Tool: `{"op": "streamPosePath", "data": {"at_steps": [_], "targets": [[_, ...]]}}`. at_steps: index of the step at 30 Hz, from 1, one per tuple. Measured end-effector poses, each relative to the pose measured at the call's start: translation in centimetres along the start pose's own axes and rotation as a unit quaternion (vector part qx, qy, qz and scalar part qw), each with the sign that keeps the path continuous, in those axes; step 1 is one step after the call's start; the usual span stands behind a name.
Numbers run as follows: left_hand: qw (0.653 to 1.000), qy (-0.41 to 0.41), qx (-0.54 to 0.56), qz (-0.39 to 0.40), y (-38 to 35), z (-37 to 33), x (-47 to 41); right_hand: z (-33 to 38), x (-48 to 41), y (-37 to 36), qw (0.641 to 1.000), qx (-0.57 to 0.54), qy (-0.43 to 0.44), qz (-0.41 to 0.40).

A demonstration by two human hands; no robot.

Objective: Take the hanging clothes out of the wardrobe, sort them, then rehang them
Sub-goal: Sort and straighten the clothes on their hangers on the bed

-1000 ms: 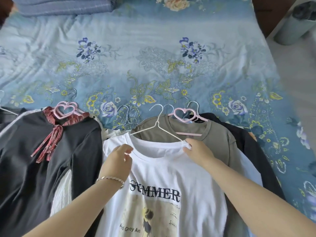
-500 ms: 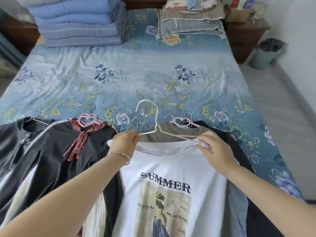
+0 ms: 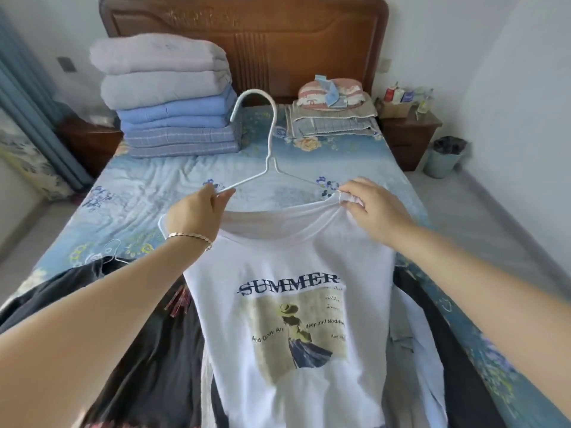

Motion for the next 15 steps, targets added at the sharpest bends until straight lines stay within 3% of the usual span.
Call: {"op": "streamPosePath", "data": {"at_steps": [5, 9, 12, 15], "targets": [[0.998, 0.027, -0.023, -0.058, 6.8, 4.5, 0.9, 7.1, -0.7, -0.6, 0.987, -0.120, 0.026, 0.107], [0.991, 0.096, -0.030, -0.088, 11.6, 8.6, 1.8, 13.9, -0.3, -2.2, 0.957, -0.173, 0.055, 0.227], [0.984, 0.128, -0.038, -0.117, 16.9, 11.2, 2.7, 19.5, -0.3, -2.5, 0.921, -0.258, 0.064, 0.283], [0.980, 0.144, -0.053, -0.124, 22.0, 12.5, 2.6, 24.0, -0.9, -1.8, 0.853, -0.411, 0.051, 0.318]]}}
Point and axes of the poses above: each hand's wrist, its own x-axis away from the middle knuckle, its own y-axis out of the back of the hand, z = x × y, the point moved 10 cm from there along -x, towards the middle knuckle, and after that the axes turned 9 degrees about y, right-handed, at the moved point
